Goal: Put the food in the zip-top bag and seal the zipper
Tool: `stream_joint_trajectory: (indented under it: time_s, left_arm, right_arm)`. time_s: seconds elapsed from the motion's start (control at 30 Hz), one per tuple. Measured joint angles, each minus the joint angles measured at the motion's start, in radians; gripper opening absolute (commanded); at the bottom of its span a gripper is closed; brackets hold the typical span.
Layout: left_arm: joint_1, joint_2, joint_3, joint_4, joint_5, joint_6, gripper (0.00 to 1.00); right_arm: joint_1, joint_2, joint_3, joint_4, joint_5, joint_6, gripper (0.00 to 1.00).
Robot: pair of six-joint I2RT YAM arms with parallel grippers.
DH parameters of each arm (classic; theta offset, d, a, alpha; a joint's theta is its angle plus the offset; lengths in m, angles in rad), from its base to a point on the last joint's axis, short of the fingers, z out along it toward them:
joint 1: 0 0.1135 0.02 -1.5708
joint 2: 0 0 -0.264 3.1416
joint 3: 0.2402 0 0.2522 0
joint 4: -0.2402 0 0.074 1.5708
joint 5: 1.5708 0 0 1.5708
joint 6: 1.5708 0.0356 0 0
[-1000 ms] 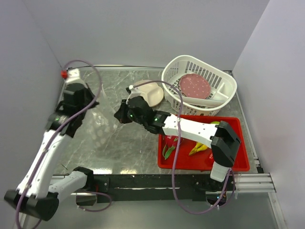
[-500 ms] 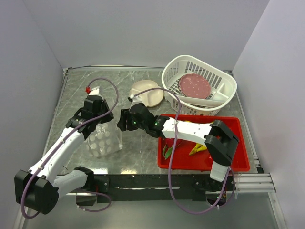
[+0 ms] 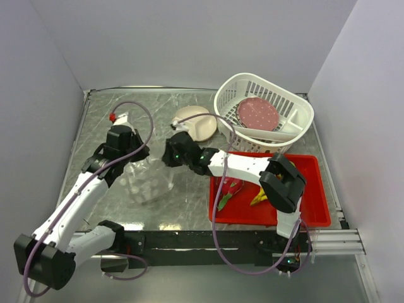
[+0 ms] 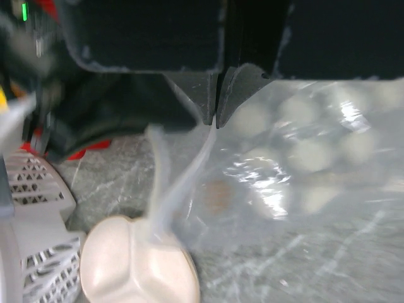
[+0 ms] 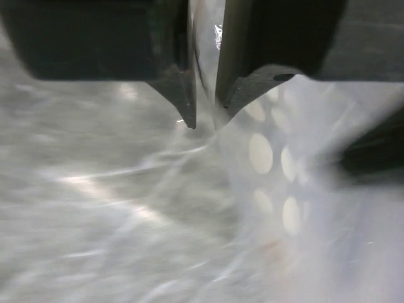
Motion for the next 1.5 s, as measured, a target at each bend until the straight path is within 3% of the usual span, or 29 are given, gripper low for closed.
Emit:
stream_joint_trajectory:
  time_s: [0.1, 0.23, 0.37, 0.53, 1.0, 1.17, 1.5]
  left_arm:
    - [0.0, -0.052, 0.02, -0.047, -0.055, 0.001, 0.01]
    - [-0.006, -0.095, 0.042, -0.084, -0.084, 0.002, 0.01]
    - [-0.005, -0.076, 0.042, -0.077, -0.08, 0.004, 0.01]
    - [-0.005, -0.001, 0.042, -0.009, -0.04, 0.0, 0.01]
    - [-0.021, 0.05, 0.006, 0.149, 0.049, -0.016, 0.01]
    - [-0.037, 0.058, -0.012, 0.191, 0.088, -0.023, 0.01]
    - [-0.075, 0.06, -0.026, 0.232, 0.138, -0.034, 0.01]
  right_arm:
    - [-0.064, -0.001, -0.02, -0.043, 0.058, 0.003, 0.14]
    - [-0.106, -0.001, -0.015, -0.07, 0.107, 0.002, 0.15]
    - [-0.085, -0.012, -0.017, -0.084, 0.127, -0.011, 0.28]
    - [-0.054, -0.068, -0.022, -0.106, 0.14, -0.048, 0.54]
    - [-0.01, -0.394, -0.079, -0.221, 0.222, -0.069, 0.8]
    - [-0.029, -0.536, -0.158, -0.372, 0.324, 0.021, 1.0]
    - [-0.18, -0.8, -0.483, -0.576, 0.379, 0.198, 1.0]
